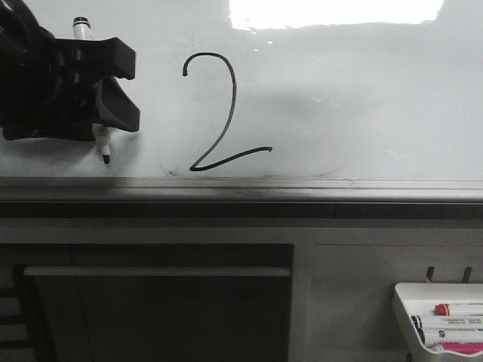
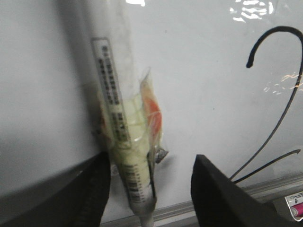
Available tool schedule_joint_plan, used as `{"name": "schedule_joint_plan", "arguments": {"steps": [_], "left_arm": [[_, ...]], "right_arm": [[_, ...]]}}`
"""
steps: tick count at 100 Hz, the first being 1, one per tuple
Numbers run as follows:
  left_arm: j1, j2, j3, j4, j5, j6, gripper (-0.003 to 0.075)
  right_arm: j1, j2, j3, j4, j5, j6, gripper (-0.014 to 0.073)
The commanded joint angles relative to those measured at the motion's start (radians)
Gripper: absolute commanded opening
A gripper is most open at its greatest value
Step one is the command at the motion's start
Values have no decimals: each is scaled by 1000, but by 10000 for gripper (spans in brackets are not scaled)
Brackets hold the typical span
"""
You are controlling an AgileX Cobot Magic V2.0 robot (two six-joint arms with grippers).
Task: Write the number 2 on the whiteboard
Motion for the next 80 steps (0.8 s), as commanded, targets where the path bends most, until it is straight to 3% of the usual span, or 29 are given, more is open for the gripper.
{"name": "schedule_joint_plan", "arguments": {"steps": [1,11,18,33,35,53,68,80], "left_arm": [[5,-20,-29,-4,-76,-7,408],[5,-56,-29,19,-49,3,405],[5,-99,-29,41,-24,3,340],[5,-231,-15,83,61,3,13],[5,-245,-13,97,73,5,-19],[-14,-484,55,123,65,5,-19],[-42,-746,168,311,-11,5,-20],[-42,-940,278,357,-28,5,-20]], "right_arm": [[-6,-32,-36,-12,-47,0,586],[-6,-34,-36,-12,-17,2,565],[-6,-43,-36,-12,6,7,449],[-8,-101,-23,-12,26,18,-81],[-8,-114,-20,-10,26,25,-70],[-8,-293,84,-10,-93,36,-60],[-8,-538,318,-12,-276,36,-60],[-8,-728,520,-20,-376,36,-60]]}}
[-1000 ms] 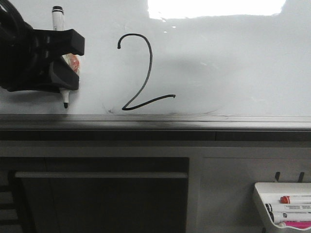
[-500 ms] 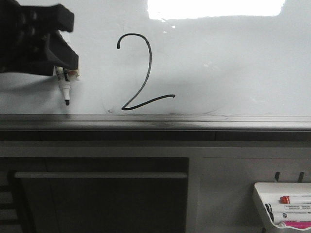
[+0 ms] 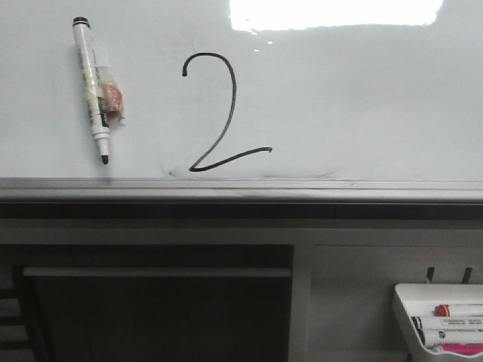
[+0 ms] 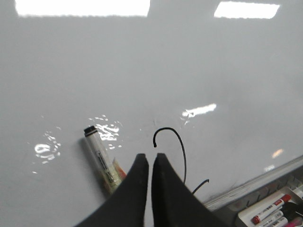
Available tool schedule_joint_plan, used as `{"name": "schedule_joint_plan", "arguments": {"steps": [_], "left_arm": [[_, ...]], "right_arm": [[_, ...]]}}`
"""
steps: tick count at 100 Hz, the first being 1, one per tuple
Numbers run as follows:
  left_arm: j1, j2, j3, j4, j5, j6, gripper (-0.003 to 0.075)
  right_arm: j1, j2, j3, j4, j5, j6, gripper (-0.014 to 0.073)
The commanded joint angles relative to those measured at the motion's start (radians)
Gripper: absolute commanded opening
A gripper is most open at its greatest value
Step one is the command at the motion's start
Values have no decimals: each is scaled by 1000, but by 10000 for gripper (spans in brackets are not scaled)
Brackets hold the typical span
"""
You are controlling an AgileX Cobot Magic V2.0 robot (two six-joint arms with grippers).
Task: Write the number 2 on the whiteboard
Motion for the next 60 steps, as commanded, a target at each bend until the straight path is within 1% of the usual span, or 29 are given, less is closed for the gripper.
{"name": "schedule_joint_plan", "arguments": {"steps": [1,13,28,39,60], "left_arm": [[-9,-117,38,47,-84,-2,-20],[-9,-267,111,95,-82,-2,-20],[-9,-382,155,87,-75,-2,-19],[-9,-401,167,87,-75,-2,-19],[-9,-401,173,87,-75,-2,-19]], "right_arm": [[-4,-113,100,-17,-140,3,-60],[-4,-272,260,-17,-141,3,-60],[-4,-397,369,-17,-137,3,-60],[-4,-430,417,-17,-135,3,-60],[-4,-431,473,-17,-130,3,-60]]}}
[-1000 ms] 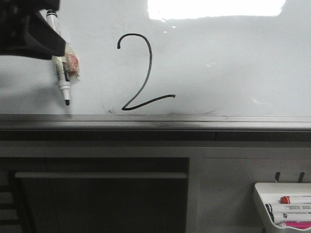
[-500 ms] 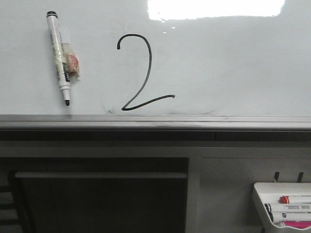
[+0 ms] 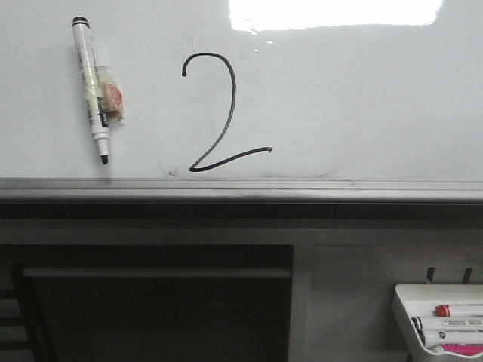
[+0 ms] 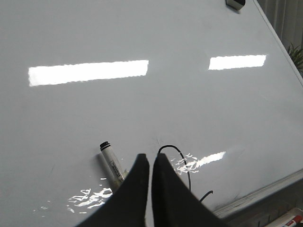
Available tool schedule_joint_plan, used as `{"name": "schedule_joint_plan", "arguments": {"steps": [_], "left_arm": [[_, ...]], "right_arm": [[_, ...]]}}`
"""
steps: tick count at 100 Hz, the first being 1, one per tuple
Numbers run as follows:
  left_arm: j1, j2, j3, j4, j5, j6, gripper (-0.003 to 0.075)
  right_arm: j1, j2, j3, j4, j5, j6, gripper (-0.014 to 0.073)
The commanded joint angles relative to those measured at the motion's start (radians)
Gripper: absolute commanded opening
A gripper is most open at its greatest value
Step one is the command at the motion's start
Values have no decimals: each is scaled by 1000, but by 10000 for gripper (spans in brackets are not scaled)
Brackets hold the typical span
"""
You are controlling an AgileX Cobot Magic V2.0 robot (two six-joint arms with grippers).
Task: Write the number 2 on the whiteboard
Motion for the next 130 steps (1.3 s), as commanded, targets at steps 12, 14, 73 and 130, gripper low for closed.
{"name": "schedule_joint_plan", "arguments": {"steps": [12,14,73,130], "left_arm": [[-8,9,-26,1,-69,-2,-19],[-8,9,-26,1,-69,-2,-19],[440,-26,53,51,12,-2,-19],[568,-152,255,50,263,-4,-19]], "right_arm": [[-4,8,8,-14,-80,1,-60],[-4,8,10,-14,-80,1,-60],[-4,8,19,-14,-78,1,-60],[-4,8,19,-14,-77,1,-60]]}}
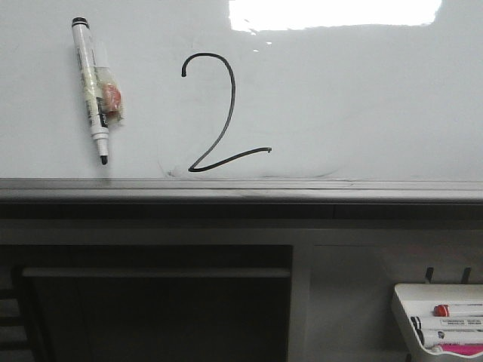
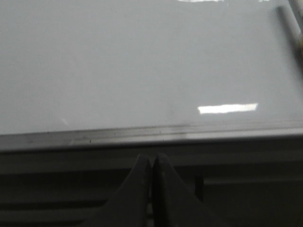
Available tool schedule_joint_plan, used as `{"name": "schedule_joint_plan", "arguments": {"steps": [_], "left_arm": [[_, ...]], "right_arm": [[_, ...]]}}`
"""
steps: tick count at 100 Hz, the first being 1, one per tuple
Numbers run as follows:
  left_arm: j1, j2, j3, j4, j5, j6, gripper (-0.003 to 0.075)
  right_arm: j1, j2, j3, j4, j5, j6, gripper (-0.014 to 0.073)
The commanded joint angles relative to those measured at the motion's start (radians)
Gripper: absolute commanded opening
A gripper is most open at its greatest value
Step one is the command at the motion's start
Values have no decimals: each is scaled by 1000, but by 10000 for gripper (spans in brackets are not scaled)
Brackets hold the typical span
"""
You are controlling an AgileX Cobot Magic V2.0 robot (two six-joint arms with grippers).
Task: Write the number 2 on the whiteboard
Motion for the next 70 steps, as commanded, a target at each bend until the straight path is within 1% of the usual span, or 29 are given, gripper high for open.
{"name": "schedule_joint_plan", "arguments": {"steps": [1,3,70], "left_arm": [[4,-27,29,1,12,-4,-19],[4,-27,29,1,28,-4,-19],[4,-27,26,-1,14,-4,-19]], "right_arm": [[-4,8,-25,-12,-77,0,-60],[-4,8,-25,-12,-77,0,-60],[-4,8,-25,-12,-77,0,-60]]}}
